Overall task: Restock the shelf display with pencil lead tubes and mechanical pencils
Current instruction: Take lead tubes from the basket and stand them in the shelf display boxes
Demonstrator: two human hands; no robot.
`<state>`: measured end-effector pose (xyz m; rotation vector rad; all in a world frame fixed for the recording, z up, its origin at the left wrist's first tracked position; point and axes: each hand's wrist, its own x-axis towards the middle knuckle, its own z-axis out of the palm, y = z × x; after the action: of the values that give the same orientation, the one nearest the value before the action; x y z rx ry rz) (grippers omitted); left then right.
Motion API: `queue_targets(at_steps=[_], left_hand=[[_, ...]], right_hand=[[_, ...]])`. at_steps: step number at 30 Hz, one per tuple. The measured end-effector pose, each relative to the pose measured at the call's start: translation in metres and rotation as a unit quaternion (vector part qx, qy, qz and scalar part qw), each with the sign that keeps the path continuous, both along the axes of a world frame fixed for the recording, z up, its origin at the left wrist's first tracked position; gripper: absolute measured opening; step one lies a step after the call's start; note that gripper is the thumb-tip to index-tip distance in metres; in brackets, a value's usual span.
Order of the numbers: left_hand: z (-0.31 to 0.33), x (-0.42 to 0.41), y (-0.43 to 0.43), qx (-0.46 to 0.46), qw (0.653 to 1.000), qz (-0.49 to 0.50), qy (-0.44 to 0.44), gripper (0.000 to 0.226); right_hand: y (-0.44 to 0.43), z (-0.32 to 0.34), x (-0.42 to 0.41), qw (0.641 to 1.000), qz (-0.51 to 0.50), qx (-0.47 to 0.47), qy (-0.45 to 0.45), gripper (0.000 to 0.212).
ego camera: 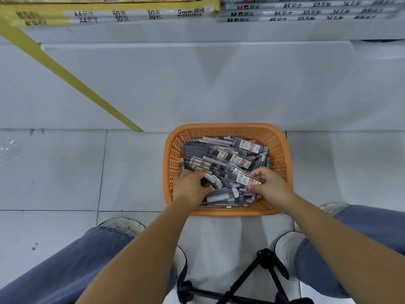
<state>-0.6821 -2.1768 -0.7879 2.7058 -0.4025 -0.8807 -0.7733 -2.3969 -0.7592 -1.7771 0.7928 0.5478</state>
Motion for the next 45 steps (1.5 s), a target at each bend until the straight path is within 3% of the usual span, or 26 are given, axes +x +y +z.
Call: queue_targets(at_steps=[4, 11, 16, 19, 22, 25, 31, 36, 40, 45], left_hand=[[0.003, 0.006, 0.0, -0.104, 0.986, 0.111, 0.063, 0.026], [0.043, 0.029, 0.001, -0.304, 0.884, 0.275, 0.226, 0.024], [0.101, 0.04, -0.01, -0.422, 0.812, 0.278, 0.293, 0.03], [0.144, 0.04, -0.017, -0.453, 0.808, 0.249, 0.283, 0.019], [0.183, 0.037, -0.015, -0.45, 0.815, 0.225, 0.287, 0.038], [0.223, 0.035, -0.011, -0.453, 0.82, 0.185, 0.296, 0.031], [0.313, 0.038, -0.014, -0.465, 0.852, 0.125, 0.206, 0.035], [0.38, 0.045, -0.012, -0.507, 0.844, 0.116, 0.134, 0.04], [0.412, 0.054, -0.013, -0.523, 0.841, 0.099, 0.096, 0.046], [0.423, 0.06, -0.021, -0.599, 0.787, 0.114, 0.095, 0.053]], right_hand=[[-0.001, 0.005, 0.001, 1.0, -0.017, 0.009, -0.006, 0.026], [-0.015, 0.045, 0.014, 0.997, -0.009, 0.075, -0.014, 0.027], [-0.022, 0.111, 0.033, 0.992, 0.097, 0.075, -0.042, 0.024], [-0.018, 0.159, 0.041, 0.984, 0.143, 0.05, -0.088, 0.025], [-0.018, 0.204, 0.045, 0.978, 0.16, 0.022, -0.132, 0.028], [-0.021, 0.247, 0.049, 0.972, 0.14, -0.004, -0.188, 0.033], [-0.018, 0.331, 0.059, 0.948, 0.15, -0.014, -0.28, 0.032], [-0.007, 0.384, 0.07, 0.918, 0.044, 0.087, -0.383, 0.039], [-0.004, 0.404, 0.077, 0.891, -0.021, 0.128, -0.436, 0.029], [-0.007, 0.426, 0.085, 0.86, -0.058, 0.114, -0.493, 0.021]])
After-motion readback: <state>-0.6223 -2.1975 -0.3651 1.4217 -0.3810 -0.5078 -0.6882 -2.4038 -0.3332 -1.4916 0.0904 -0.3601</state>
